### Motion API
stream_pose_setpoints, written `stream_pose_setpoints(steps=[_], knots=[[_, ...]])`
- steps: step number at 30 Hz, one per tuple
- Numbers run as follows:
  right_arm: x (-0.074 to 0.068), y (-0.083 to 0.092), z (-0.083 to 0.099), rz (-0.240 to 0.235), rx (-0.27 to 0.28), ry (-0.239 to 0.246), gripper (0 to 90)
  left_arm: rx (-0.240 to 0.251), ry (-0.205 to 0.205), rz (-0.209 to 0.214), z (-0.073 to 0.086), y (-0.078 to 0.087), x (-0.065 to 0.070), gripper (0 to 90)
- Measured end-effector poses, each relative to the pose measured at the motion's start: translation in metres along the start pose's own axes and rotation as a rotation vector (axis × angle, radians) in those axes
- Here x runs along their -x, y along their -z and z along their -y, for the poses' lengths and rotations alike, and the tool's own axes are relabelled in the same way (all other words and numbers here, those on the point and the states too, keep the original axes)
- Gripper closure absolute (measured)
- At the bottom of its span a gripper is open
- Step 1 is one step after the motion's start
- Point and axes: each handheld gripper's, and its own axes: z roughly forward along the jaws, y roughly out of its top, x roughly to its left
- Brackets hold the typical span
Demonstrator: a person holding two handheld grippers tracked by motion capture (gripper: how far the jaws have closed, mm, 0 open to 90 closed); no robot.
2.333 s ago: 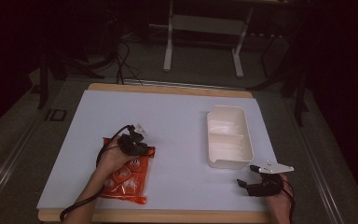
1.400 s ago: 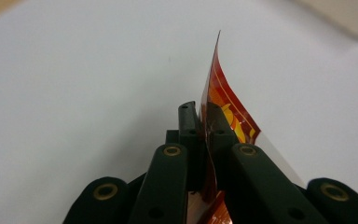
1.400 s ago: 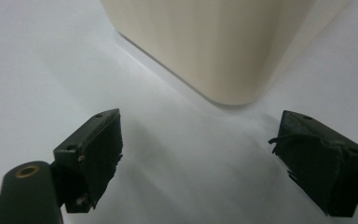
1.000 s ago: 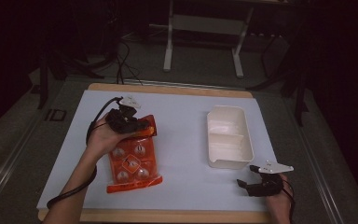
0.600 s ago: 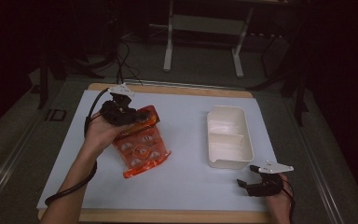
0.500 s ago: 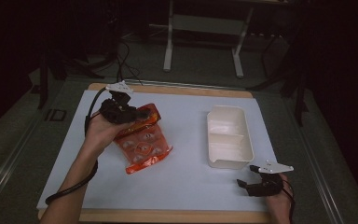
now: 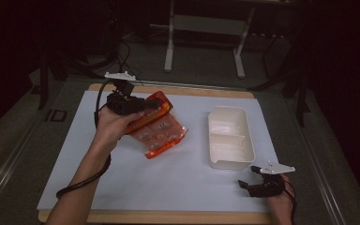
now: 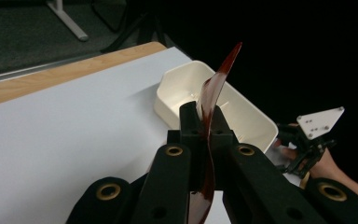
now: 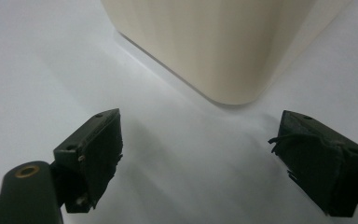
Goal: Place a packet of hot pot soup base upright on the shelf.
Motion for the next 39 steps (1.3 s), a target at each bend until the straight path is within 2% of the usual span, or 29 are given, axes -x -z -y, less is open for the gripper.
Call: stream_pose_setpoints(steps=[6, 15, 21, 22, 30, 39], knots=[[0.000, 0.000, 0.000, -0.002, 0.001, 0.000, 14.4, 0.025, 0.024, -0.007, -0.012, -0.007, 0.004, 90.0], [0.000, 0.001, 0.000, -0.002, 0.004, 0.000, 14.4, 0.012, -0.010, -0.044, -0.027, -0.025, 0.012, 90.0], [0.000, 0.001, 0.000, -0.002, 0.008, -0.001, 14.4, 0.018, -0.016, -0.048, -0.030, -0.030, 0.013, 90.0], [0.000, 0.001, 0.000, -0.001, 0.013, -0.001, 14.4, 0.018, -0.030, -0.052, -0.035, -0.035, 0.018, 90.0], [0.001, 0.004, 0.001, -0.012, 0.034, -0.003, 14.4, 0.033, -0.040, -0.046, -0.048, -0.039, 0.026, 90.0], [0.002, 0.008, 0.003, -0.026, 0.072, -0.002, 14.3, 0.051, -0.034, -0.047, -0.061, -0.043, 0.032, 90.0]])
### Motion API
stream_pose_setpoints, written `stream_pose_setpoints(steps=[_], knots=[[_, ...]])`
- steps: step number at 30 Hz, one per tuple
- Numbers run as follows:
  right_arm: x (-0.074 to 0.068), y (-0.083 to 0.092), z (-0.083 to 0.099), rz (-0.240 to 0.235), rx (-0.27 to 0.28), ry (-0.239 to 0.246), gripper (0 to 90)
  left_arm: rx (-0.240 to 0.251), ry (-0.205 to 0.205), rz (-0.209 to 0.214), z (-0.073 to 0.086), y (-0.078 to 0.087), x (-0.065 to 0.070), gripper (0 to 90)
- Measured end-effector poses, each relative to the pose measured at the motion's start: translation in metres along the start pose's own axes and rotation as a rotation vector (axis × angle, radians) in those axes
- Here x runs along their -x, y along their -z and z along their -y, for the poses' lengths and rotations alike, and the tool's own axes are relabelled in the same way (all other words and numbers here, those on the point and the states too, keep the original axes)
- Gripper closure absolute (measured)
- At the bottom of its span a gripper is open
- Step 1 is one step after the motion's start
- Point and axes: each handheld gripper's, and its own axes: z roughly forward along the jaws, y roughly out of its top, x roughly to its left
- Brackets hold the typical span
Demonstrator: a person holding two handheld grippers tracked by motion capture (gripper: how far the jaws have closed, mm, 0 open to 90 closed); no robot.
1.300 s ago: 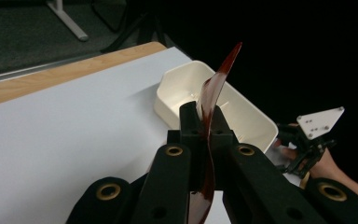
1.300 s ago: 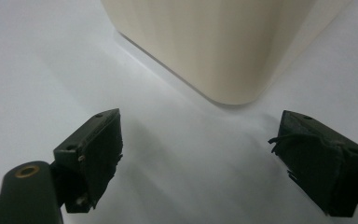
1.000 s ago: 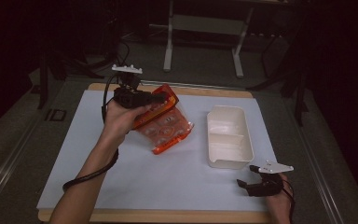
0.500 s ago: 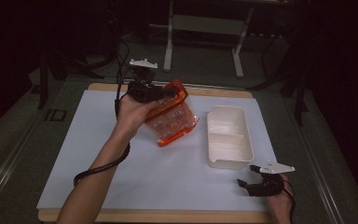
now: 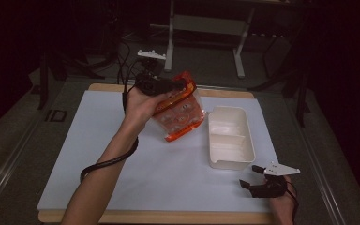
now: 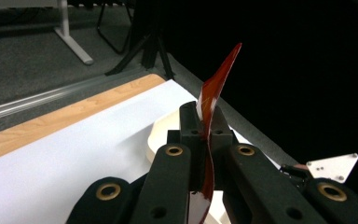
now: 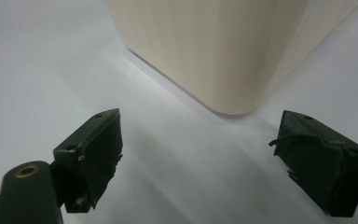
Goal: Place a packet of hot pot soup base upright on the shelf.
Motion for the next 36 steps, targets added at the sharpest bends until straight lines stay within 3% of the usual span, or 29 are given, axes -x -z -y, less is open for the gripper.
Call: stream_pose_setpoints(steps=[15, 24, 36], knots=[[0.001, 0.002, 0.001, -0.025, 0.026, 0.002, 12.1, -0.012, 0.001, -0.037, -0.017, -0.012, 0.003, 90.0], [-0.001, 0.002, 0.002, 0.005, 0.036, -0.004, 11.0, -0.008, 0.016, -0.030, -0.023, -0.017, 0.004, 90.0], [-0.002, 0.004, 0.004, 0.011, 0.047, 0.013, 11.0, -0.018, 0.026, -0.039, -0.034, -0.037, 0.012, 90.0]])
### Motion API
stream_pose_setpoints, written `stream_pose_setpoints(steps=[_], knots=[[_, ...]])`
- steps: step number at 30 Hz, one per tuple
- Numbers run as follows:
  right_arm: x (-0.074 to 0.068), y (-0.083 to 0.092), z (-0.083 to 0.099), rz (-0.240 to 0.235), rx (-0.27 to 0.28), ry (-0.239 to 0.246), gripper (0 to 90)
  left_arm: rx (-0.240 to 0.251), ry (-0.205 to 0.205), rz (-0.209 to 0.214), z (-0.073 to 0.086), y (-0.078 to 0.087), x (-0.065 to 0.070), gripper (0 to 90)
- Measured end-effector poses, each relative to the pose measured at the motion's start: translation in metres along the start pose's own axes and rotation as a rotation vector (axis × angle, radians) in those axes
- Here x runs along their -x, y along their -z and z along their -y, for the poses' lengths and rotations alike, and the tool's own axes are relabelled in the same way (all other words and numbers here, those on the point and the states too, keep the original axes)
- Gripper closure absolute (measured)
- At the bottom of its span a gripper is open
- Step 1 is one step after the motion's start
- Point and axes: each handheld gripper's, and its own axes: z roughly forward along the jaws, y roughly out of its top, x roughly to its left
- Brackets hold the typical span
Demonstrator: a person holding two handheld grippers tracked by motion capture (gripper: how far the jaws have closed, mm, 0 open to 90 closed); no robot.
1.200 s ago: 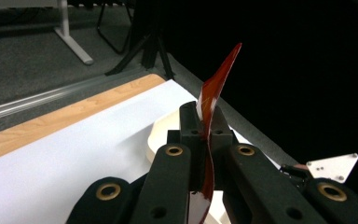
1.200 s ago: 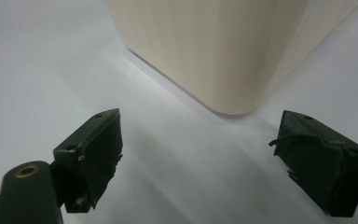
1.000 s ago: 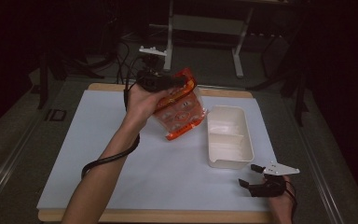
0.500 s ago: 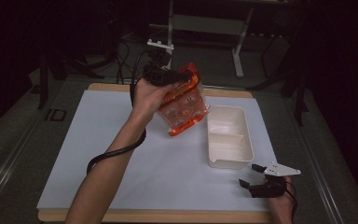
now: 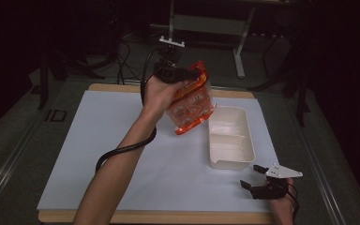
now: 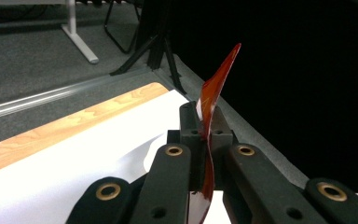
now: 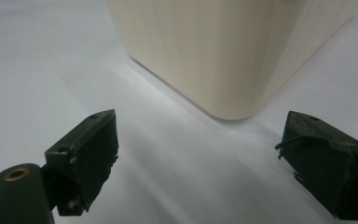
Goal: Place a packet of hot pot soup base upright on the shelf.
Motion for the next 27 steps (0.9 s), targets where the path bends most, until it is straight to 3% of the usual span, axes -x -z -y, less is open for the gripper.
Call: stream_pose_setpoints(steps=[27], knots=[[0.001, 0.000, 0.000, -0.019, -0.004, -0.003, 11.1, -0.008, 0.030, -0.004, -0.011, -0.032, 0.012, 90.0]])
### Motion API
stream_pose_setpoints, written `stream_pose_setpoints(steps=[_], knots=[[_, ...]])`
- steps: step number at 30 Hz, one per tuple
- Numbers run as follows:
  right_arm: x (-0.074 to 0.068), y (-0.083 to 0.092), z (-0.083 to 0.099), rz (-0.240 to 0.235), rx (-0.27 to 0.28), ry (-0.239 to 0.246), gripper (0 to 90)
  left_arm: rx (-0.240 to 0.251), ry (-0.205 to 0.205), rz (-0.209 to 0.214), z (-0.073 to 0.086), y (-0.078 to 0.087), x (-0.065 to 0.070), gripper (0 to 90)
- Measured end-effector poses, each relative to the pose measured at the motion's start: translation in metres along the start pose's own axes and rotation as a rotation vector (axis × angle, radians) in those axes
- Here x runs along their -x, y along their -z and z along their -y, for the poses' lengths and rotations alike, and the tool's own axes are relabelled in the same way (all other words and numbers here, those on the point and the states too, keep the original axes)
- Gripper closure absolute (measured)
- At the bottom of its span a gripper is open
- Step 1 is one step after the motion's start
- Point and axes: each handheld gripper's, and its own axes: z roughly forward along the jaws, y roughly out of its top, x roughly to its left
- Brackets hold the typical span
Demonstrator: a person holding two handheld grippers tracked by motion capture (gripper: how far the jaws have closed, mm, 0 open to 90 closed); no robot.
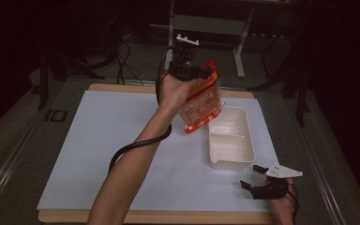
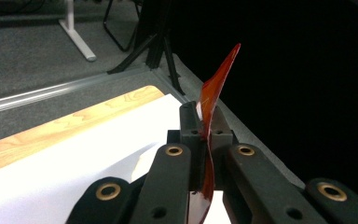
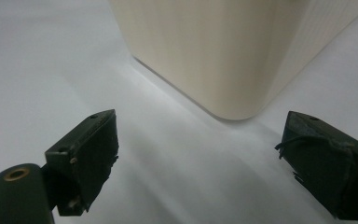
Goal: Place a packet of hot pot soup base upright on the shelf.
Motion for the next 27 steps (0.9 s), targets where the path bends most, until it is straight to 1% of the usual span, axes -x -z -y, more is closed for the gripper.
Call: stream_pose_setpoints(steps=[8, 15, 20, 27], knots=[[0.000, 0.000, 0.000, -0.004, -0.001, -0.002, 11.1, 0.005, -0.003, 0.004, -0.004, -0.004, 0.005, 90.0], [0.000, 0.000, 0.000, -0.002, 0.001, 0.001, 11.1, 0.004, -0.009, 0.012, -0.009, -0.013, 0.013, 90.0], [0.000, 0.000, 0.000, -0.005, 0.001, -0.003, 11.1, 0.010, -0.002, 0.027, -0.011, -0.020, 0.019, 90.0], [0.000, 0.000, 0.000, -0.005, 0.001, -0.002, 11.1, 0.002, 0.008, 0.044, -0.013, -0.030, 0.025, 90.0]])
